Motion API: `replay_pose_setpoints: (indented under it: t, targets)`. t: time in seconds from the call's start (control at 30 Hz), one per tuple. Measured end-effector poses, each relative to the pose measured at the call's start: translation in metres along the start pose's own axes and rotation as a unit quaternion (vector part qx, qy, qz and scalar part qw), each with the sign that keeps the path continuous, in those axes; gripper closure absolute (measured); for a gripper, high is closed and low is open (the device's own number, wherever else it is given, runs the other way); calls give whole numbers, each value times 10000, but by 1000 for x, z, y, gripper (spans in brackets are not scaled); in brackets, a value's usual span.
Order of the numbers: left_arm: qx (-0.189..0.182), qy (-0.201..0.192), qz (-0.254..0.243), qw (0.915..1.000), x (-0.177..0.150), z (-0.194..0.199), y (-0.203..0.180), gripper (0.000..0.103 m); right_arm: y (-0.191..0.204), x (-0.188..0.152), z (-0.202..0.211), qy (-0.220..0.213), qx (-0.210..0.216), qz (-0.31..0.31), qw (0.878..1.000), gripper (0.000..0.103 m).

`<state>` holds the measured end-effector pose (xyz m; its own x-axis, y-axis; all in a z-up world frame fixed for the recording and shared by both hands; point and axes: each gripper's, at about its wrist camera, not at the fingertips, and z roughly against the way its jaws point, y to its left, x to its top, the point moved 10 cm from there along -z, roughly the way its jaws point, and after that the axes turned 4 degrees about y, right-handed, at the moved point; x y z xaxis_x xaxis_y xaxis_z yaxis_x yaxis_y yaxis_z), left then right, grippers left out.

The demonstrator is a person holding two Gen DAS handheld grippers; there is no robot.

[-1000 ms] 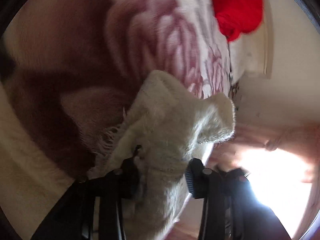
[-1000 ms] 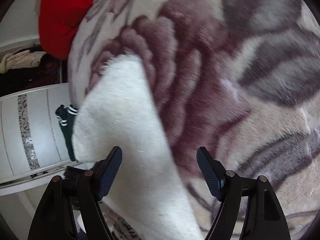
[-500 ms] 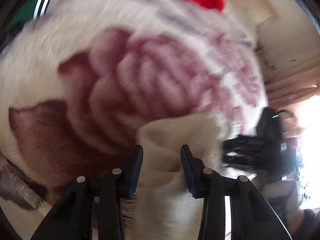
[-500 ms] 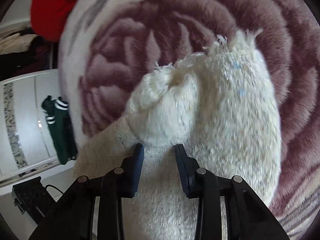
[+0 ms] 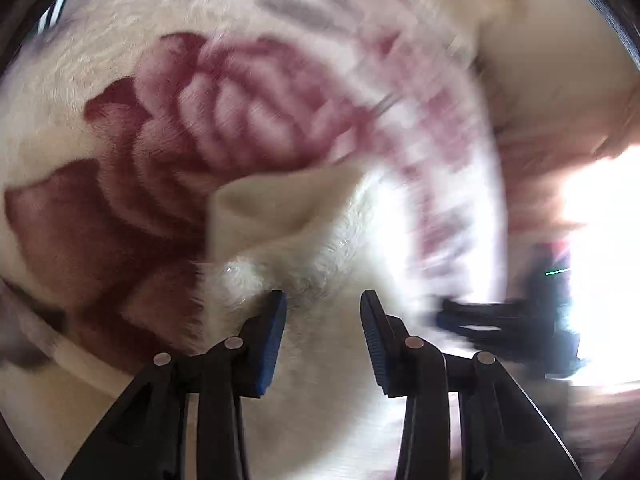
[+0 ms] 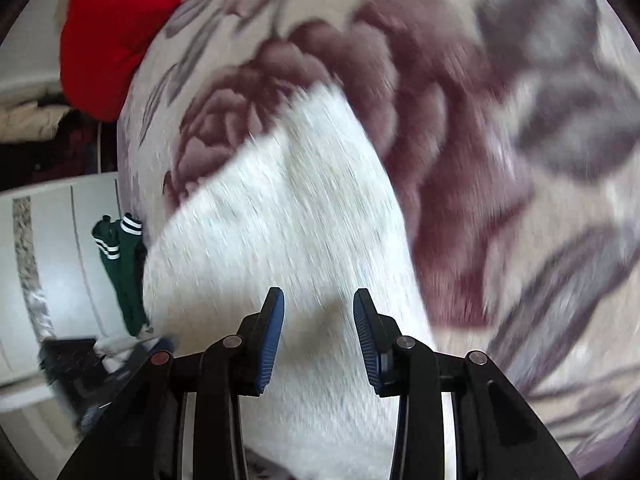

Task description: Fold large clothes

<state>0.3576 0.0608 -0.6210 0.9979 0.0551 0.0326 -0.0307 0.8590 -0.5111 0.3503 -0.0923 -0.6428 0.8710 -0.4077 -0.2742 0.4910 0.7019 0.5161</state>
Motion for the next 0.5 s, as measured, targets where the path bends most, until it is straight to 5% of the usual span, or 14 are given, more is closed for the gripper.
replay_pose_setpoints:
  t: [0.07,0.13,0.3,0.5]
  targets:
    - [269,173,-42,9995,-3,-27,24,67,-4,-12,-13,208,64,-74,9997,65]
    - [-149,149,92,9997,1,-36,38,65,-9,-20,-28,325,-85,58,9994,65]
    - [-303,84,160,9994,5,-29,45,65,-5,-21,-73,376,-1583,815,9833,65]
    - [-291,-67,278,9992,8,-18,38,65,0,-11,-92,375,-2099,709,9744,64]
